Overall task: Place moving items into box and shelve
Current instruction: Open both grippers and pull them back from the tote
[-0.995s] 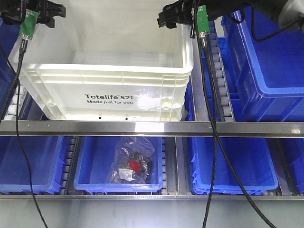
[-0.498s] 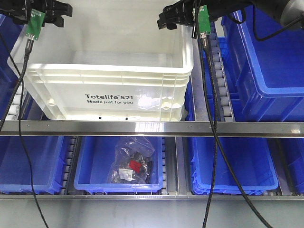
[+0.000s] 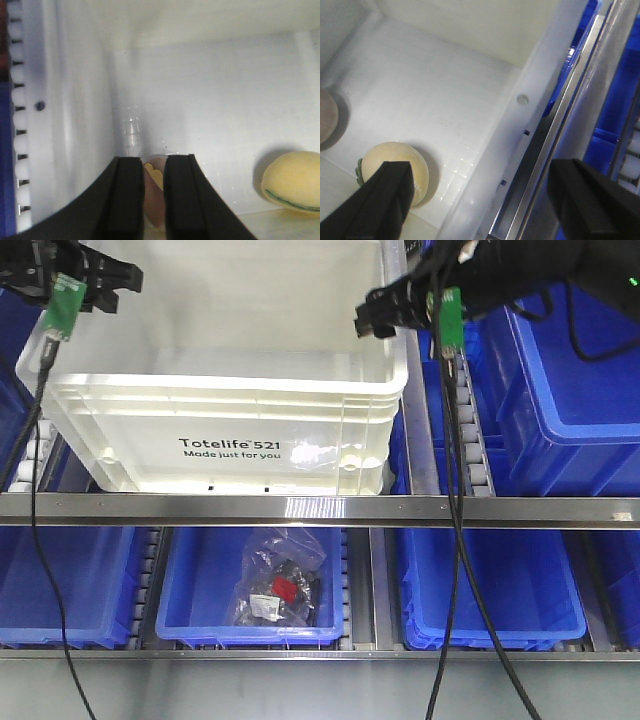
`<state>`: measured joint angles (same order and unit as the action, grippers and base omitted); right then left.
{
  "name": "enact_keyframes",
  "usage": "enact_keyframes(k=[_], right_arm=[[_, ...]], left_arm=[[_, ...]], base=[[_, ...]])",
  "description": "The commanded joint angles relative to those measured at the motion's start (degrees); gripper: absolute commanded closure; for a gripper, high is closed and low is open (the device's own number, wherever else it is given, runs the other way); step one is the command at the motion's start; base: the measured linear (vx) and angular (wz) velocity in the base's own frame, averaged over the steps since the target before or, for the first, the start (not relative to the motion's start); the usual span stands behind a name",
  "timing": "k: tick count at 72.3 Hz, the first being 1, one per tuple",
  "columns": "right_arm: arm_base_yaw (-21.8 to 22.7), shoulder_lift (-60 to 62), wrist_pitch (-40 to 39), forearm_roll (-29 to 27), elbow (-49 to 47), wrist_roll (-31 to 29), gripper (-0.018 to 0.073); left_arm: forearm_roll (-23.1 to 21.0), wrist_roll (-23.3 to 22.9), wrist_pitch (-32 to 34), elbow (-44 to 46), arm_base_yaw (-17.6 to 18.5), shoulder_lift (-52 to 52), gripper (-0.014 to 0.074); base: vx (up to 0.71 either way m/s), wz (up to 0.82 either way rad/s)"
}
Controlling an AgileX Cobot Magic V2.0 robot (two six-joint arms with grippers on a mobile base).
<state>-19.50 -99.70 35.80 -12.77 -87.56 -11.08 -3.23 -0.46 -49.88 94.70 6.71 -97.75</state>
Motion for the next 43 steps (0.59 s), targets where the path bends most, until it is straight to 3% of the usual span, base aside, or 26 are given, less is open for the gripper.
enact_keyframes(k=[1,16,33,43], right_arm=[[0.17,7.15,-8.36,-0.27,2.09,0.09,-0.0033],[0.12,20.57,-18.07,-0.78,14.53,-0.70,-0.0020],[0.12,39.42,-29.15,-0.78,33.39,-3.81,0.0015],[0.12,51.96,-31.23,-0.78,44.36,-5.74,0.0030]], left_arm=[[-0.34,0.04,6.88,-3.05,0.32,7.37,0.0353],[-0.28,3.48,16.24,-20.66,0.32,20.96,0.0352],[-0.01,3.54,27.83,-45.42,0.32,41.31,0.0352],[-0.01,3.49,30.70,-58.10,0.32,54.39,0.0352]], base=[[0.00,0.00],[0.00,0.00],[0.00,0.00],[0.00,0.00]])
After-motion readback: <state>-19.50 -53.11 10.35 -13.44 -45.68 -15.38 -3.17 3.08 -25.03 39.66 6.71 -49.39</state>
